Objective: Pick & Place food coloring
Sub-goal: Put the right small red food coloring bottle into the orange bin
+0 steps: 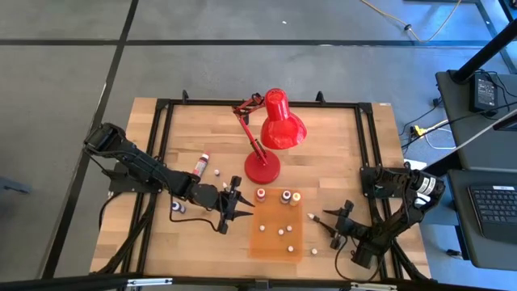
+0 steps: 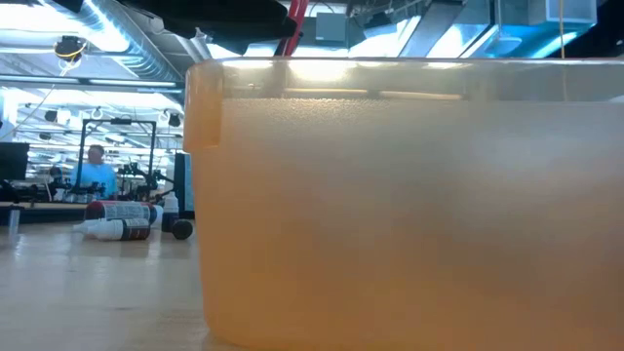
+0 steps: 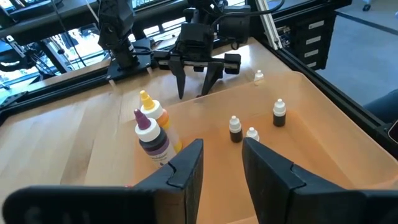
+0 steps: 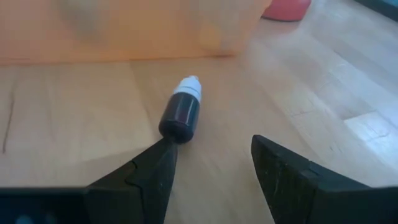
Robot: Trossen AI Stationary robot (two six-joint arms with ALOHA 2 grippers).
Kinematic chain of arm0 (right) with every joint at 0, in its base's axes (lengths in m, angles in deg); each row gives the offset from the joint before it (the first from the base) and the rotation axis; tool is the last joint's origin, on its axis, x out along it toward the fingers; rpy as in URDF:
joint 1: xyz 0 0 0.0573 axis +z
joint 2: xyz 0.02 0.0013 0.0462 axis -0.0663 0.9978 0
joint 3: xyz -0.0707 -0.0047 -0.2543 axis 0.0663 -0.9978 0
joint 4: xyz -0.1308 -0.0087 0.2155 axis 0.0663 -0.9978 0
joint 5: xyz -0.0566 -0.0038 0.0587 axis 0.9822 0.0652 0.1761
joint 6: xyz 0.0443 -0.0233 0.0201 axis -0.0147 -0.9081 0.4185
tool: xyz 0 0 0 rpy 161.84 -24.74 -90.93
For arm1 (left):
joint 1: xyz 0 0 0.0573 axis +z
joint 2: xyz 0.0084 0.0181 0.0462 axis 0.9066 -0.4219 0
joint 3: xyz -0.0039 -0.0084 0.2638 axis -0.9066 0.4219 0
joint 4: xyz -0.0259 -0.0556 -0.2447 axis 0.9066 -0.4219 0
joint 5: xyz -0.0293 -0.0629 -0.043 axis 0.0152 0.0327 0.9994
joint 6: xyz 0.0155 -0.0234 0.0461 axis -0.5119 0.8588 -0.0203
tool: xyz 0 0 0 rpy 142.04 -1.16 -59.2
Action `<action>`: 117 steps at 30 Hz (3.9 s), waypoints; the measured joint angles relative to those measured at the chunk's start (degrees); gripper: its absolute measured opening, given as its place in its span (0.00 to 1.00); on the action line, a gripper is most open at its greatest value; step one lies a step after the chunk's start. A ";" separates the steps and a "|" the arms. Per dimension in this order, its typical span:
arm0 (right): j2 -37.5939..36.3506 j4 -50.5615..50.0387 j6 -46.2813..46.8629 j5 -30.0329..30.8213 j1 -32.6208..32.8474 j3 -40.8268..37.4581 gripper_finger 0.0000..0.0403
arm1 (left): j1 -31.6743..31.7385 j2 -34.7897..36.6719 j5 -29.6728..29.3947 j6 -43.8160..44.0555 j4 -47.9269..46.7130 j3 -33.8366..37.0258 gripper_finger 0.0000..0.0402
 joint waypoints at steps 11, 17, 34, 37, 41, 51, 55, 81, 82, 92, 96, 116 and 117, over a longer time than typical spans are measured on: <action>-0.02 2.41 -0.92 -0.56 0.09 0.39 0.54 | 0.00 0.00 0.00 0.02 0.00 0.00 0.28; 0.02 3.40 -3.73 -0.60 0.11 1.16 0.54 | 0.00 0.00 0.00 0.02 0.00 0.00 0.27; 0.02 4.56 -4.30 0.22 -1.59 1.23 0.54 | 0.00 0.00 0.00 0.02 -0.02 0.00 0.27; 0.02 4.74 -4.32 0.18 -1.70 1.29 0.54 | -0.01 0.00 0.00 0.02 0.00 0.00 0.27; 0.02 4.67 -4.32 0.18 -1.73 1.29 0.54 | 0.00 0.00 0.00 0.02 -0.01 0.01 0.28; 0.02 4.86 -4.25 0.49 -3.13 1.33 0.54 | -0.02 0.00 0.00 0.02 0.00 0.00 0.27; 0.02 5.24 -4.50 0.44 -3.92 1.31 0.54 | -0.01 0.00 0.00 0.02 0.00 0.00 0.27; 0.04 6.68 -7.11 1.27 -5.07 1.20 0.54 | -0.02 0.00 0.00 0.07 0.00 0.02 0.27; 0.04 6.68 -7.11 1.26 -5.07 1.20 0.54 | -0.02 0.00 0.00 0.08 0.00 0.00 0.27; 0.04 7.05 -7.13 0.93 -5.07 1.22 0.41 | 0.00 0.00 0.00 0.07 -0.02 0.00 0.27; 0.04 7.05 -7.18 0.81 -5.07 1.22 0.30 | -0.02 0.00 0.00 0.07 -0.02 0.00 0.28; -9.35 -27.06 -7.14 2.40 -5.58 17.66 0.20 | -0.13 0.00 0.36 4.52 0.91 0.02 0.27; -9.60 -27.64 -7.26 3.65 -5.84 18.49 0.20 | -0.09 0.00 -0.18 4.52 1.23 0.02 0.27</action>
